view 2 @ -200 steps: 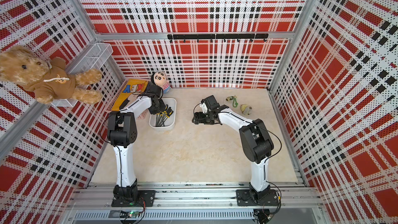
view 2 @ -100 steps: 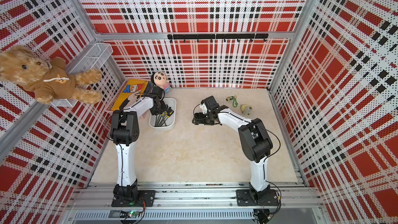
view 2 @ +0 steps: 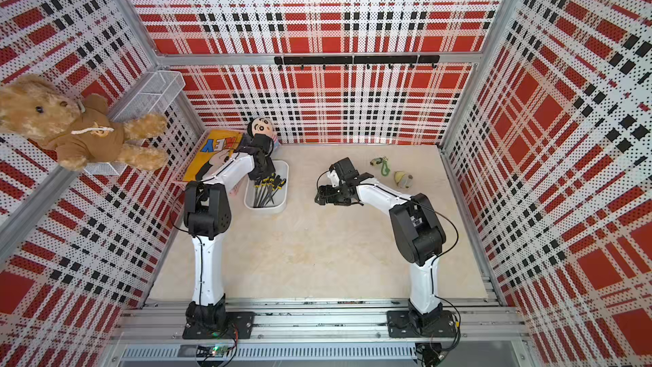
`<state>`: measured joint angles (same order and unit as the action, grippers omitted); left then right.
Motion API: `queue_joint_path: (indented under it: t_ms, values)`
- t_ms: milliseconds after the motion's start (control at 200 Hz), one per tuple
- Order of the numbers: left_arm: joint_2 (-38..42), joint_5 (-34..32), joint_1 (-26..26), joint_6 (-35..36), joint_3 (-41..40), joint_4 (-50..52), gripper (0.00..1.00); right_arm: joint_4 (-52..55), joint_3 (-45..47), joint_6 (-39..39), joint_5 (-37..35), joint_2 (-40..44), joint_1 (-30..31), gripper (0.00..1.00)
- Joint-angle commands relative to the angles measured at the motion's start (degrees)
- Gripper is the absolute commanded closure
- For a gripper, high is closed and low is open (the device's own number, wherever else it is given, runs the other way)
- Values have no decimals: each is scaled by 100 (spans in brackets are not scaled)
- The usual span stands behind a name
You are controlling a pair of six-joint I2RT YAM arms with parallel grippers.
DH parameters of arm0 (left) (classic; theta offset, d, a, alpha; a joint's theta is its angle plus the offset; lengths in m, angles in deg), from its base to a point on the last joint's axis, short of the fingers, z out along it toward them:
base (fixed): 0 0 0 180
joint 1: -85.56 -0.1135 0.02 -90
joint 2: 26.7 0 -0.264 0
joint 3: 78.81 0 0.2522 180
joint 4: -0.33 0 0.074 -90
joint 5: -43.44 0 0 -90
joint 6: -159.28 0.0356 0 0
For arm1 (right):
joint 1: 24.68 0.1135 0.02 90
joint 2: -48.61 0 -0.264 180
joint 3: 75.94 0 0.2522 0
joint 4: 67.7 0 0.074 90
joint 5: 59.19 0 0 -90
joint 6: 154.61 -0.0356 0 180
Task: Take the file tool out of the storage box
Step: Pick up the file tool from the storage box.
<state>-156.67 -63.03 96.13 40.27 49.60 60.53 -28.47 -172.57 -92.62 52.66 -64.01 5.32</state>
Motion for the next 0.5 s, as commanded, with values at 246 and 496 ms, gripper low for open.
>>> queue_joint_path:
  t_ms: [246,496]
  values:
    - [410,-983,842,878,594,446,100,-196,43,-39,48,-40,50,16]
    - [127,55,1488,1257,805,233,100,-258,256,-112,-269,156,26,16]
